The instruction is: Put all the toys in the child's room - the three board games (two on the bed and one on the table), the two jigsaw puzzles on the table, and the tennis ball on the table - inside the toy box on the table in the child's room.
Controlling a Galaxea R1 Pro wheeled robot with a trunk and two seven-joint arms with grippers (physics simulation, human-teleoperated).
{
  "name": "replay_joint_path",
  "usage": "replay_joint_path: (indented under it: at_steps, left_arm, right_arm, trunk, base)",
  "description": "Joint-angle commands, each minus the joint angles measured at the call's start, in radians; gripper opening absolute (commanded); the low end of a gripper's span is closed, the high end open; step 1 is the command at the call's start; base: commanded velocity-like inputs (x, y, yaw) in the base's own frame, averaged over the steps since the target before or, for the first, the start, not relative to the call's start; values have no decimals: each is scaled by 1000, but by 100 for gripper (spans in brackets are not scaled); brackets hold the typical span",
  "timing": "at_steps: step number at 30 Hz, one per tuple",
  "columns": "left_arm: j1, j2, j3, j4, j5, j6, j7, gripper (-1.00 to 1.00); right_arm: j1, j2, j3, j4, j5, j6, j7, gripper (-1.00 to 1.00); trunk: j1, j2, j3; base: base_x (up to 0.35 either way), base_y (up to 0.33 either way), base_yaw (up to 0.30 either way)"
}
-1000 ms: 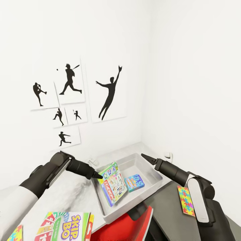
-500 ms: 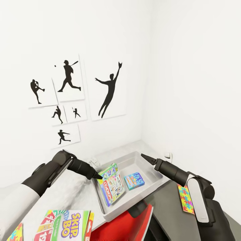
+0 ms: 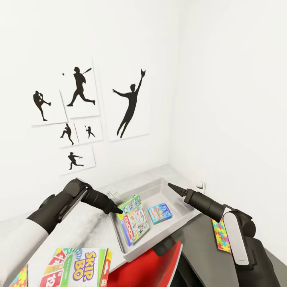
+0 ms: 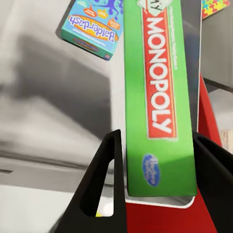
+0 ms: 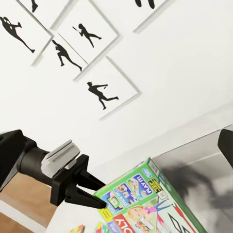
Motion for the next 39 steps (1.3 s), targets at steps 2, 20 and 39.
replay_joint_path:
  at_steps: [2, 20, 39]
  left_arm:
    - [-2, -2, -3, 0, 10, 8, 4, -100]
    - [-2, -5, -3, 0, -30, 9, 4, 100]
    - [-2, 15, 6, -71, -33, 12, -40, 100]
  right_arm:
    - [-1, 2, -3, 0, 1, 5, 5, 100]
    - [-1, 2, -2, 0, 1, 5, 9, 100]
    - [-1, 2, -2, 0, 1, 5, 11, 100]
  trunk:
    - [1, -3, -3]
    - [1, -3, -4]
    - [1, -3, -4]
  base:
    - [0, 0, 0]
    - [0, 0, 0]
    - [0, 0, 0]
